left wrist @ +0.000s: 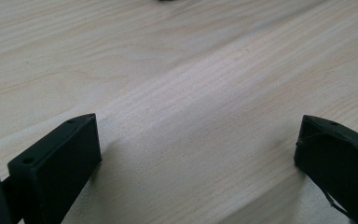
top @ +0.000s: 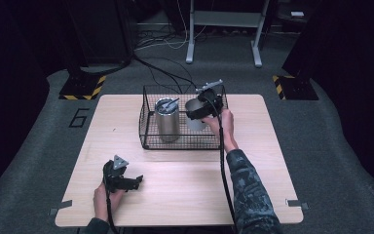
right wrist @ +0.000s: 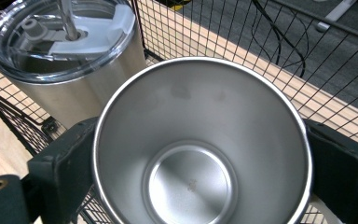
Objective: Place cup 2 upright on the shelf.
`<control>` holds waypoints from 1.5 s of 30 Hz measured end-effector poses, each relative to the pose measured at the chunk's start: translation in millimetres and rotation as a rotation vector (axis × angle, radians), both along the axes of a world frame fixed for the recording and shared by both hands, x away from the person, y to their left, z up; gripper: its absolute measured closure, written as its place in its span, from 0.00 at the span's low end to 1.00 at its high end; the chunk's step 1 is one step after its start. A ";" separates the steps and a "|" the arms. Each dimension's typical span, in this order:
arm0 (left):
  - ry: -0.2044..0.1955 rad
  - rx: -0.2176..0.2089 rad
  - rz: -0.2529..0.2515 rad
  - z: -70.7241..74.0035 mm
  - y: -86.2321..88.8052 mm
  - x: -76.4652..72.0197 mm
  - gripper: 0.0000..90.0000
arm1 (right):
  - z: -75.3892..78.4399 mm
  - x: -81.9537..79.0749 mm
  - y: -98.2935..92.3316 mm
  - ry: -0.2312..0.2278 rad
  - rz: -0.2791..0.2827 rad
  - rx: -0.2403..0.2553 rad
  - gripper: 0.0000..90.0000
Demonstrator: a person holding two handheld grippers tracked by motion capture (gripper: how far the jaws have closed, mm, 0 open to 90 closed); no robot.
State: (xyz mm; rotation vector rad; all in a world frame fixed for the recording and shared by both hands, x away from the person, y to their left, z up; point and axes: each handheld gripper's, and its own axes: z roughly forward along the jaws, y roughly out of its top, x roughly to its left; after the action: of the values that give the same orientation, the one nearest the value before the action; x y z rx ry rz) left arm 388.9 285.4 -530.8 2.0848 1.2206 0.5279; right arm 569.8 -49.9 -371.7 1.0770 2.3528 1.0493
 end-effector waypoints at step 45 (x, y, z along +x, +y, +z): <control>-0.005 0.000 0.004 -0.3 -0.4 -0.2 0.00 | -45.8 12.5 14.4 0.089 -0.031 -0.058 0.06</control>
State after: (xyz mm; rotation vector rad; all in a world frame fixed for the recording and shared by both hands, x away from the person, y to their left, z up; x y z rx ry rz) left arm 388.7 285.0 -531.2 2.0805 1.2228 0.5344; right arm 582.3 -35.5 -417.5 1.1571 2.4115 0.9342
